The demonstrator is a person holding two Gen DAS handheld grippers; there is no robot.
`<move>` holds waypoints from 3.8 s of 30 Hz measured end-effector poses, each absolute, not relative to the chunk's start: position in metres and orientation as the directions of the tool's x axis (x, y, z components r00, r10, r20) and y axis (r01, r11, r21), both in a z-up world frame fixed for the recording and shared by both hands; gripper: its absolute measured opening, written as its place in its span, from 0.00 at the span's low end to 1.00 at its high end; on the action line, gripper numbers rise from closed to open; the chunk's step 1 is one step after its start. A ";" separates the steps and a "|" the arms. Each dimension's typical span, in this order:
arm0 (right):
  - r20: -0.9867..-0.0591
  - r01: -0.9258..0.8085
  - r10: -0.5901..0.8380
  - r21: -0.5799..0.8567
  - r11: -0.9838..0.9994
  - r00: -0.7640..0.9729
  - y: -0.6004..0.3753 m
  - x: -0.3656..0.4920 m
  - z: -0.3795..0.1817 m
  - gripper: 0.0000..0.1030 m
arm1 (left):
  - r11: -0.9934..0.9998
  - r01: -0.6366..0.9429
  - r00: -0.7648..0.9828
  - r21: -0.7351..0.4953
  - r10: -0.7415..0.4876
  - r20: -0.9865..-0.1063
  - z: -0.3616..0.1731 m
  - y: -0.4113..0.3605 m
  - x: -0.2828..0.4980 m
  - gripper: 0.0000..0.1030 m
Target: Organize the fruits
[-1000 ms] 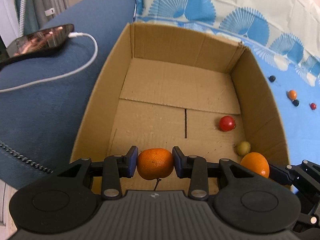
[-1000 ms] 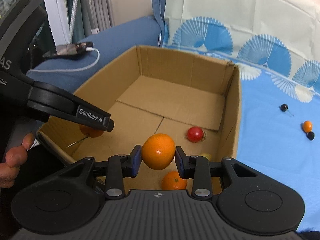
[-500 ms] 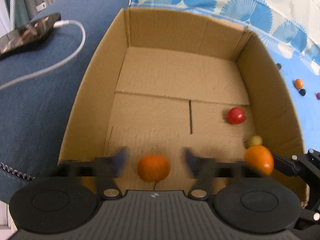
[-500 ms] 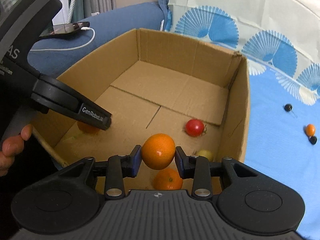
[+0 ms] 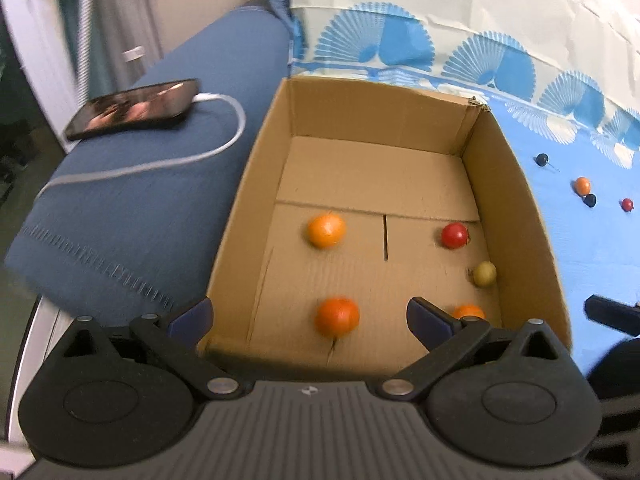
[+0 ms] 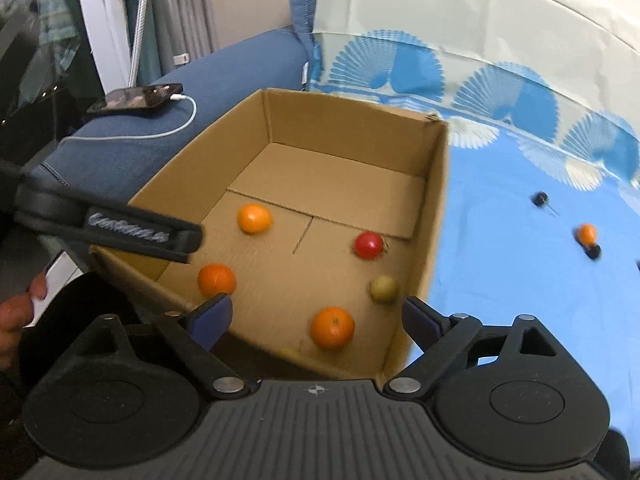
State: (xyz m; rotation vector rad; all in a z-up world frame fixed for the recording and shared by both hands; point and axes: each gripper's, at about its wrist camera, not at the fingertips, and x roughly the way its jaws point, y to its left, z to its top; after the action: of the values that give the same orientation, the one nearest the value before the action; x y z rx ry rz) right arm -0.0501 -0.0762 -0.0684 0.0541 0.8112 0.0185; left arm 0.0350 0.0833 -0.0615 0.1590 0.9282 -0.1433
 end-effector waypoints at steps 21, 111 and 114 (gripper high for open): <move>-0.492 0.028 -0.037 -0.026 0.999 0.870 -0.075 -0.171 -0.005 0.96 | 0.976 0.178 0.734 0.129 -0.044 -0.678 -0.008 0.075 -0.067 1.00; -0.616 0.702 -0.521 0.074 0.708 0.591 -0.593 0.016 -0.215 0.99 | 0.805 0.589 0.325 -0.075 -0.320 -0.890 -0.194 -0.453 0.242 1.00; -0.632 0.687 -0.505 0.061 0.724 0.588 -0.611 0.040 -0.235 0.99 | 0.800 0.587 0.272 -0.123 -0.338 -0.901 -0.215 -0.467 0.258 1.00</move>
State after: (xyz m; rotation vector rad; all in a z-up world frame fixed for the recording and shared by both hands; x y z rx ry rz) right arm 0.0398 -0.6114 -0.2349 0.3161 0.6290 -0.7078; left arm 0.2576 -0.4667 -0.2148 0.2541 1.1354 -0.6315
